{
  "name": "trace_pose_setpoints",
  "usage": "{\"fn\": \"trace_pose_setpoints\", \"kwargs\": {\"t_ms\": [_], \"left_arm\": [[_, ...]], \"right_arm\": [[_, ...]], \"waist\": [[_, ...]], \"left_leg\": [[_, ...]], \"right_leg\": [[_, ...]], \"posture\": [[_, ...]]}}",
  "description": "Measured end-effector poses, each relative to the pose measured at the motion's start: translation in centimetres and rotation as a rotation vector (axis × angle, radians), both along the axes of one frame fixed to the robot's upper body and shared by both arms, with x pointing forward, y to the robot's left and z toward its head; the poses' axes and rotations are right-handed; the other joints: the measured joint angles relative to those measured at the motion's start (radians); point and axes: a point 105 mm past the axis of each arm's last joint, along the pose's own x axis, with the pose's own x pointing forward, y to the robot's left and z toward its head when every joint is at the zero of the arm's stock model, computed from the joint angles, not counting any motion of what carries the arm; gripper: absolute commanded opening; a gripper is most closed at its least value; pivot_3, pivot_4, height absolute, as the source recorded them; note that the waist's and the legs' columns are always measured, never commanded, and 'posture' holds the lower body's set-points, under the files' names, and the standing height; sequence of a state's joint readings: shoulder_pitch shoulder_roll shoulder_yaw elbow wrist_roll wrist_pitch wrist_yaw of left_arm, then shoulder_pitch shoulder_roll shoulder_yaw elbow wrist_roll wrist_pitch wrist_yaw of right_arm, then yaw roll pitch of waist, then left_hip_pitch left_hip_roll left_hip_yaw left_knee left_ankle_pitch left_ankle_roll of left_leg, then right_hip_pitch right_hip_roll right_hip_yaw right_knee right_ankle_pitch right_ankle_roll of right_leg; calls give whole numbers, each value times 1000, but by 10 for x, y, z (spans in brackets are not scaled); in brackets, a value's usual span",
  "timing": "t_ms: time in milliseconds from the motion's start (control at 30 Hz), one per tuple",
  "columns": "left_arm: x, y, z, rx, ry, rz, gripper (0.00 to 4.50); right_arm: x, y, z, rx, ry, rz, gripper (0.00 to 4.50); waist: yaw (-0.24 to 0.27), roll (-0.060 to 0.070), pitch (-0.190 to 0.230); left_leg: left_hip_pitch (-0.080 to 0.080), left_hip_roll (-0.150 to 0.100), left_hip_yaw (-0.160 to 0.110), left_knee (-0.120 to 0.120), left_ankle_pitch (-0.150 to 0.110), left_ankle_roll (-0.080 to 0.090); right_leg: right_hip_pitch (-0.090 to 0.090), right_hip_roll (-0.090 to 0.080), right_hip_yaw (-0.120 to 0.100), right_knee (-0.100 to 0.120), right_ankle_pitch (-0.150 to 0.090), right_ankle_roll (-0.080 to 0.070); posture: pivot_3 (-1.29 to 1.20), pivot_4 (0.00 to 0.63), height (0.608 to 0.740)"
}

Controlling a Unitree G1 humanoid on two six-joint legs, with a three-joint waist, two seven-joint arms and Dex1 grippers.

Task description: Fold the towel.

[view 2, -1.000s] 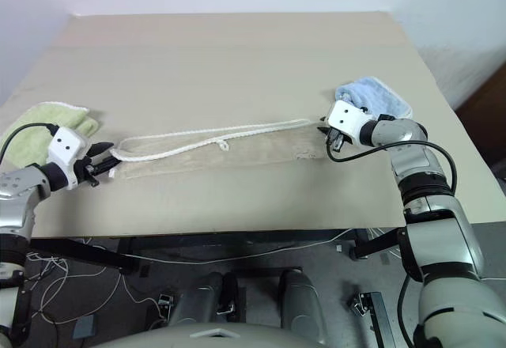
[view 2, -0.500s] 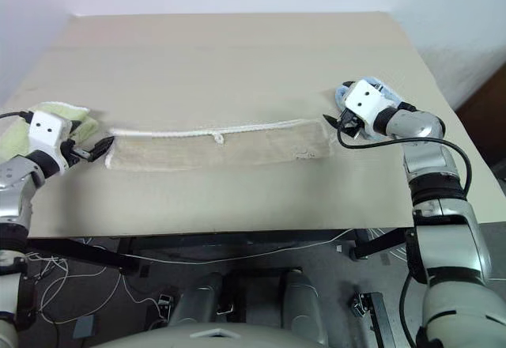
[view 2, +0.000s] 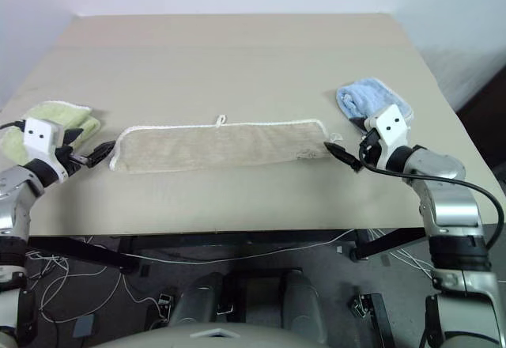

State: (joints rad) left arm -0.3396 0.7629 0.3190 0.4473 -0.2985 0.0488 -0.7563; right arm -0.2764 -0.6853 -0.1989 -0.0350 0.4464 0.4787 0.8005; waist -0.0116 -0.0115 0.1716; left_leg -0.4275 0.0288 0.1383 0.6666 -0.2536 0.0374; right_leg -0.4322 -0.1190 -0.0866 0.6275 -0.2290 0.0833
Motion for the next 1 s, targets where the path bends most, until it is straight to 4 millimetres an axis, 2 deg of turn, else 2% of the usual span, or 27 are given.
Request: {"fn": "trace_pose_setpoints", "kwargs": {"t_ms": [100, 200, 333, 467, 700, 867, 1000], "left_arm": [[-6, -18, 8, 25, -43, -104, 4500], [-12, -37, 7, 19, -48, -212, 4500], [-25, -63, -1, -8, -10, -366, 4500], [-33, -85, -10, -4, 40, -483, 4500], [-37, -97, -11, -32, 52, -539, 4500], [-49, -106, -20, -52, 101, -588, 4500], [-52, -111, -23, -55, 107, -602, 4500]], "right_arm": [[-9, 12, -4, 299, 149, -46, 4493], [-14, 17, -9, 490, 276, -98, 4493], [-26, 25, -30, 665, 460, -171, 4493], [-29, 35, -40, 748, 556, -216, 4493], [-5, 40, -39, 905, 613, -316, 4493], [18, 39, -36, 1030, 635, -417, 4493], [29, 38, -37, 1072, 644, -475, 4493]], "waist": [[-2, 0, 0], [-2, 0, 0], [-3, 0, 0], [-3, 1, 0], [-7, 1, 0], [-9, 1, -1], [-8, -3, -3]], "left_leg": [[0, 0, 0, 0, -2, 0], [0, 0, -1, -1, -3, -1], [0, 0, -1, -2, -4, 1], [0, 0, -1, -3, -4, 1], [0, 0, 0, -3, -3, 5], [0, 0, 0, -3, -3, 5], [2, 0, 0, -2, -3, 5]], "right_leg": [[0, -1, 0, 0, 0, -1], [-1, -2, 1, -1, 0, -1], [-2, -3, 1, -1, 0, -2], [-2, -2, 1, -1, 0, -3], [-2, 1, 1, -1, 0, -2], [-1, 3, 1, -1, 0, -1], [1, 3, 0, -1, 0, -1]], "posture": [[0, 150, 740], [0, 150, 740], [0, 150, 740], [0, 150, 740], [0, 150, 740], [0, 150, 740], [0, 150, 740]]}}
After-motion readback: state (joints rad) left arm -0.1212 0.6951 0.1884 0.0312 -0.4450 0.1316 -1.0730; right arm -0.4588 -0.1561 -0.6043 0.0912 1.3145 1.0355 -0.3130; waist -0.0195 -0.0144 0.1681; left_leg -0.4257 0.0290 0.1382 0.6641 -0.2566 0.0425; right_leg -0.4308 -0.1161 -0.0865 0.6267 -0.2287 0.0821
